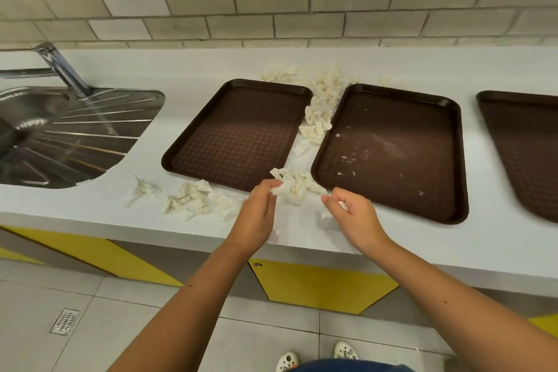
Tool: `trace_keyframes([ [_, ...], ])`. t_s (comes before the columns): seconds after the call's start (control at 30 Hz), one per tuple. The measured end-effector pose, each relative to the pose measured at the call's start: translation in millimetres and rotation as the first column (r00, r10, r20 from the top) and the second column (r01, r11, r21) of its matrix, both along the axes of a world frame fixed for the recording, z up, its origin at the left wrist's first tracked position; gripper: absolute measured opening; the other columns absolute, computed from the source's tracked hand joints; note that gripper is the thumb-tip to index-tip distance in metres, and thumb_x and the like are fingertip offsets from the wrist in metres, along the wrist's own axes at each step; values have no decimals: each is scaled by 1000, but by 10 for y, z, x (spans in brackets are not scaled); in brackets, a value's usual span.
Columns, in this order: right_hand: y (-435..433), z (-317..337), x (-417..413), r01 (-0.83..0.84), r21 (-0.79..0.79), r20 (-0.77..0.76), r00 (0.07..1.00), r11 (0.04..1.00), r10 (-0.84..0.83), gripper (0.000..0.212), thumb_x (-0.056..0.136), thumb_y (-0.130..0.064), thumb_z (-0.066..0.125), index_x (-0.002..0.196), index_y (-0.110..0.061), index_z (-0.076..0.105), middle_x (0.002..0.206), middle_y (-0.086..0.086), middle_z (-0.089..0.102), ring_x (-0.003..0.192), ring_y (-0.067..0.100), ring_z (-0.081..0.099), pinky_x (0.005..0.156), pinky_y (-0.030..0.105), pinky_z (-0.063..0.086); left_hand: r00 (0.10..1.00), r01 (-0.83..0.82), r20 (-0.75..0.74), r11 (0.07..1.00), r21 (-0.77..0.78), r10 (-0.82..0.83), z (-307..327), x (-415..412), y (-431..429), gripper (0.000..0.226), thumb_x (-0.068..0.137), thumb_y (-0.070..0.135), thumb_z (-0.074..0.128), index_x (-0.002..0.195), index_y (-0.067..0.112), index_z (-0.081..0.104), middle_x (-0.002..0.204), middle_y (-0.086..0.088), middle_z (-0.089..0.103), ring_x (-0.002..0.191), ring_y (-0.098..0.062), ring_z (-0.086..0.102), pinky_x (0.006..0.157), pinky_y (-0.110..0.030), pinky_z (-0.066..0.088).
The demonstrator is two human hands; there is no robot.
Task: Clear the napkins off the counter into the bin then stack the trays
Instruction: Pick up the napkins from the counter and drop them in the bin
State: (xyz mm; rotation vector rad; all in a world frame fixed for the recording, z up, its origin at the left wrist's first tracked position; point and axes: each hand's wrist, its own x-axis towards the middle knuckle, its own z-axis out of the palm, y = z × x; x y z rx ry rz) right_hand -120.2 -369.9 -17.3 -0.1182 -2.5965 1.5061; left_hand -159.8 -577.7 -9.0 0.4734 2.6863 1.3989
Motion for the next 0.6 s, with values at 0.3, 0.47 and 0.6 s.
trace_keyframes([
  [0.3,198,319,281,237,-415,135,971,878,-198,29,93,-6,51,68,-8,38,74,18,67,46,28,59,43,32,50,992,128,-43,978,166,-122,320,55,533,40,101,39,42,70,14,41,55,11,33,52,-5,34,50,-25,34],
  [0.47,472,262,583,346,-252,53,937,904,-344,36,93,-20,58,65,-12,37,57,10,45,48,15,37,46,26,32,971,164,121,942,293,-206,347,201,971,37,103,37,40,77,12,44,61,-8,53,49,-24,67,43,-25,33],
  [0.6,748,215,914,414,-208,33,908,886,-417,35,95,-33,55,69,-17,39,56,-4,41,51,8,39,53,16,37,963,190,118,918,348,-243,359,427,1318,35,103,43,35,83,17,46,64,-17,62,39,-16,51,35,-26,37],
])
